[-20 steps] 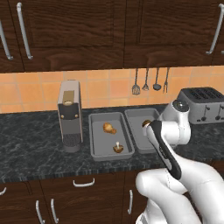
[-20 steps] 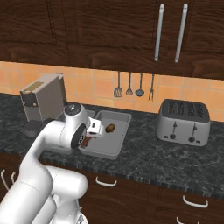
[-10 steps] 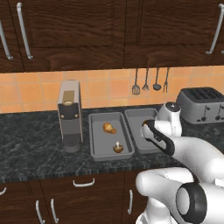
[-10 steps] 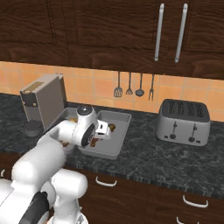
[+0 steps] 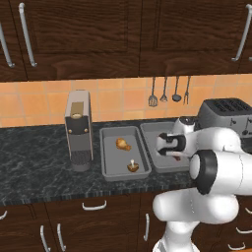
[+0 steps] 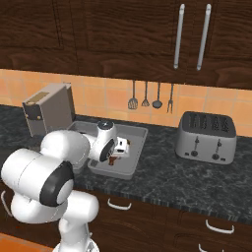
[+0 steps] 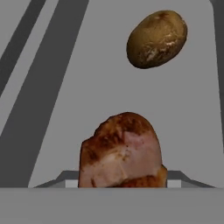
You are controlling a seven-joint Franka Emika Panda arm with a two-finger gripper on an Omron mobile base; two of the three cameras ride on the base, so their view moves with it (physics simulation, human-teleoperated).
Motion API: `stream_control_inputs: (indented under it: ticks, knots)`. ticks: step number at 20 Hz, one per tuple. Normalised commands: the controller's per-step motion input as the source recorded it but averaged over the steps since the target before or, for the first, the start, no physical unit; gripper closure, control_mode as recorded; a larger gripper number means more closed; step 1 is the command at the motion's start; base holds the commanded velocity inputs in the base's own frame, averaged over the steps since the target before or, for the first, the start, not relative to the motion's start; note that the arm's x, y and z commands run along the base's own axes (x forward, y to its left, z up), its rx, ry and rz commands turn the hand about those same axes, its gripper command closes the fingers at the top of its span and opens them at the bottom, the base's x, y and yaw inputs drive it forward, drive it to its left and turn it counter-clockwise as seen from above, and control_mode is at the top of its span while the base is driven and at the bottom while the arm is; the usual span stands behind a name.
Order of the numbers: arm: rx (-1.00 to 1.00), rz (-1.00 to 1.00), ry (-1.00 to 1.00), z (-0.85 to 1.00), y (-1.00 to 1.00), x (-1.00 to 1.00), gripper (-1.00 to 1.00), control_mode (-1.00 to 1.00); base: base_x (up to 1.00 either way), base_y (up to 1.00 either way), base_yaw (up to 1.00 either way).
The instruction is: Place one mushroom and one chicken drumstick in each tupperware on the nearby counter, to pack two identical lunches.
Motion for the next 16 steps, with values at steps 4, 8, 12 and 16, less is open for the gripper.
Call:
stream_control_inputs:
  ticks: [4, 8, 12, 16]
  knots:
    - [0.00, 0.04, 0.11, -0.39, -0.07, 0.43, 1.00, -1.00, 0.00, 0.00, 0.00]
    - [0.00, 0.05, 0.07, -0.38, -0.09, 0.33, 1.00, -1.00, 0.00, 0.00, 0.00]
    - [0.00, 0.05, 0.04, -0.40, -0.03, 0.27, 1.00, -1.00, 0.00, 0.00, 0.00]
    - [0.00, 0.01, 0.00, -0.21, 0.00, 0.00, -1.00, -1.00, 0.00, 0.00, 0.00]
